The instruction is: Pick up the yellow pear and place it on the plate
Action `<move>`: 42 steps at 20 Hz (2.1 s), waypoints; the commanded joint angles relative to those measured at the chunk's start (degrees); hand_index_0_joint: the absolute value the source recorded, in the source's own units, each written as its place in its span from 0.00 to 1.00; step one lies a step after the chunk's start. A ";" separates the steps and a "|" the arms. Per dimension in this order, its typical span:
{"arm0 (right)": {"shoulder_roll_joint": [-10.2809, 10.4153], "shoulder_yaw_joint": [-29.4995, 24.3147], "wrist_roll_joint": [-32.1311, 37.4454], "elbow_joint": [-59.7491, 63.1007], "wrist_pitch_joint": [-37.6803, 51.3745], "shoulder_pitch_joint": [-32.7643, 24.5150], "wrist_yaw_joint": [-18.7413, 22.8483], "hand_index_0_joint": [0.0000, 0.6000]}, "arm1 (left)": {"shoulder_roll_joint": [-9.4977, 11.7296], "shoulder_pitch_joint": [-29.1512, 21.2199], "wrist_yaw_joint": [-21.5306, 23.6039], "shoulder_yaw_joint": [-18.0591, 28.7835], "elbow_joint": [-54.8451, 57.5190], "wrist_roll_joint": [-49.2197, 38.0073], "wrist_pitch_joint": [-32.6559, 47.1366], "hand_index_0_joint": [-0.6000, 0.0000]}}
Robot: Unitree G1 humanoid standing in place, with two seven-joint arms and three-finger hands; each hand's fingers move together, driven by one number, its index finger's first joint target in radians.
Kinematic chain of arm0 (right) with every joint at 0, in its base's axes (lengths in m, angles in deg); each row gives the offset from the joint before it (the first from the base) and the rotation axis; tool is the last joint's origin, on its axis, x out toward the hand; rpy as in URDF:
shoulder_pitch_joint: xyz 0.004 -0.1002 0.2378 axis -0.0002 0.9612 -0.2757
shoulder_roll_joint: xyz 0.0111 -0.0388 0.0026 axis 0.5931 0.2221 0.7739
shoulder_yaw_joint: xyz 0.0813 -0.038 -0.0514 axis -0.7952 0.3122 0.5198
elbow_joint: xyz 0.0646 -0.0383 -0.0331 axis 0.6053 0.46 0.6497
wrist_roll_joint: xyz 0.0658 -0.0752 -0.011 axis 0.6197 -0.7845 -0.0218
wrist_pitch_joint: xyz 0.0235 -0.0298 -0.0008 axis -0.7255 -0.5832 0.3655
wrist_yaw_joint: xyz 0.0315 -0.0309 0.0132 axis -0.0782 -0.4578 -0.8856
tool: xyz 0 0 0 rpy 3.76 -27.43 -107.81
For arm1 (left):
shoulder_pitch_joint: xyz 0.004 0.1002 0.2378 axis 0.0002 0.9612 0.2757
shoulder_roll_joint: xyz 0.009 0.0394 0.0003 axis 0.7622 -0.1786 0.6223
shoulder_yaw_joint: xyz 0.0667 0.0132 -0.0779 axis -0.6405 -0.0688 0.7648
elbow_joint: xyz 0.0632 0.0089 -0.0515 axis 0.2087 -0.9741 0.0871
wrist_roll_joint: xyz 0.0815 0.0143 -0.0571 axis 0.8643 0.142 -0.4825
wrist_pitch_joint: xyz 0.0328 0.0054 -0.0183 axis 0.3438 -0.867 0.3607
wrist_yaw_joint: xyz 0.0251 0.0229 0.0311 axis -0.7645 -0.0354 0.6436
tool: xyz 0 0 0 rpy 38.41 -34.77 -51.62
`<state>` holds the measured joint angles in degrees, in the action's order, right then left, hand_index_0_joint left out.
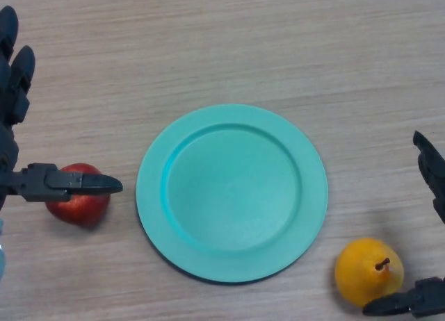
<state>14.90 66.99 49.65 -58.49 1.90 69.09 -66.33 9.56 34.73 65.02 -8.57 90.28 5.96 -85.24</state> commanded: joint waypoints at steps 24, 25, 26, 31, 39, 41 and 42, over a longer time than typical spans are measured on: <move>-1.56 7.74 -1.75 11.03 1.10 -0.21 17.89 1.00 | 2.78 -2.22 3.78 2.25 0.15 1.76 9.23 1.00; -1.48 7.51 -0.63 9.93 0.14 -0.32 17.43 1.00 | 2.82 -2.17 3.99 2.33 0.37 1.79 9.07 1.00; -1.48 7.36 -0.11 9.13 -0.51 -0.34 17.10 1.00 | 2.85 -2.15 4.01 2.41 0.46 1.79 9.05 1.00; -1.33 5.71 2.22 -1.48 -8.36 -1.45 14.13 1.00 | 2.84 -1.75 4.01 2.94 1.42 0.87 8.71 1.00; -1.47 9.34 3.04 -7.32 -14.22 -17.14 6.98 1.00 | 2.29 -0.66 4.33 3.34 3.82 -0.39 8.11 1.00; -0.90 13.21 5.08 -5.33 -15.98 -20.80 7.47 1.00 | 1.99 -0.09 4.08 3.47 4.60 -1.32 8.14 1.00; -0.85 14.16 6.02 -5.09 -16.42 -21.28 7.50 1.00 | 1.98 0.05 3.94 3.54 4.77 -1.36 8.12 1.00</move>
<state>14.54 83.91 53.46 -59.59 -19.81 49.32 -59.70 9.24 36.66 67.27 -8.46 91.82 5.03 -84.02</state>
